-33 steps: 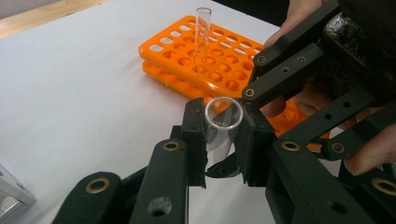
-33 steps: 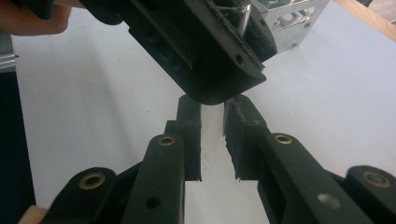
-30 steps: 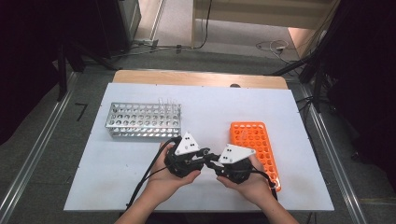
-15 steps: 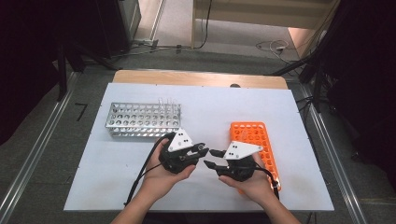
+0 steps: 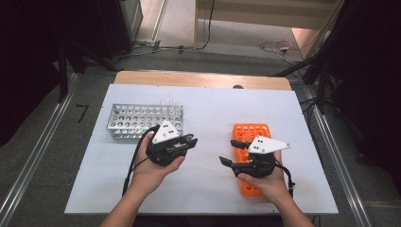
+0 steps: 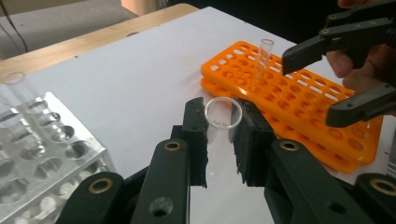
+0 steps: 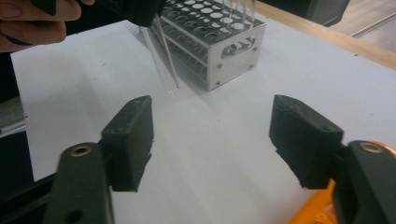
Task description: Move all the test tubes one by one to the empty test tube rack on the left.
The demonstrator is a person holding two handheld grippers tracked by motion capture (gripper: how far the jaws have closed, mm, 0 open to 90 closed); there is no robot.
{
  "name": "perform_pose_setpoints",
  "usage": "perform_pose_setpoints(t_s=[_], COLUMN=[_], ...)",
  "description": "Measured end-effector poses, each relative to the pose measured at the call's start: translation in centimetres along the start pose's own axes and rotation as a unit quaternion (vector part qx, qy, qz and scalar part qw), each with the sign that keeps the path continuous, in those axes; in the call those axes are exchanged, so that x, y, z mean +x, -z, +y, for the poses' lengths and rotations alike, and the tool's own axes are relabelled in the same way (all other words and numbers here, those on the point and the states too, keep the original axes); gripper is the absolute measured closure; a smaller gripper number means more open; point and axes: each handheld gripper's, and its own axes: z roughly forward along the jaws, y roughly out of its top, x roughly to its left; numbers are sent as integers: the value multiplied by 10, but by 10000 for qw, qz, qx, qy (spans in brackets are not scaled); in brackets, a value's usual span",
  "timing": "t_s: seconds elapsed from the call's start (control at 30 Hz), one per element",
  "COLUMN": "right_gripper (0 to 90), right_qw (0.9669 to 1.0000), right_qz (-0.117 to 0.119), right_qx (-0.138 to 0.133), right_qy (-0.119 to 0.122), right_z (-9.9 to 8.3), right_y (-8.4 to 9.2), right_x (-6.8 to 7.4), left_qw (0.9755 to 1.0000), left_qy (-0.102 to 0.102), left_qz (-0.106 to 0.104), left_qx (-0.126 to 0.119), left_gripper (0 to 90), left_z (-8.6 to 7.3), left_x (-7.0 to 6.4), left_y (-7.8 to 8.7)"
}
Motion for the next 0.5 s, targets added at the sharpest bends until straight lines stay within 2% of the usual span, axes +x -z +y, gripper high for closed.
perform_pose_setpoints(t_s=[0.5], right_gripper=[11], right_qw=[9985], right_qz=[-457], right_qx=[-104], right_qy=[-299], right_z=[-16], right_y=[32], right_x=[-31], left_qw=[9993], left_qy=[157], left_qz=[331], left_qx=[-99], left_gripper=[760], left_z=[9], left_x=[31], left_y=[18])
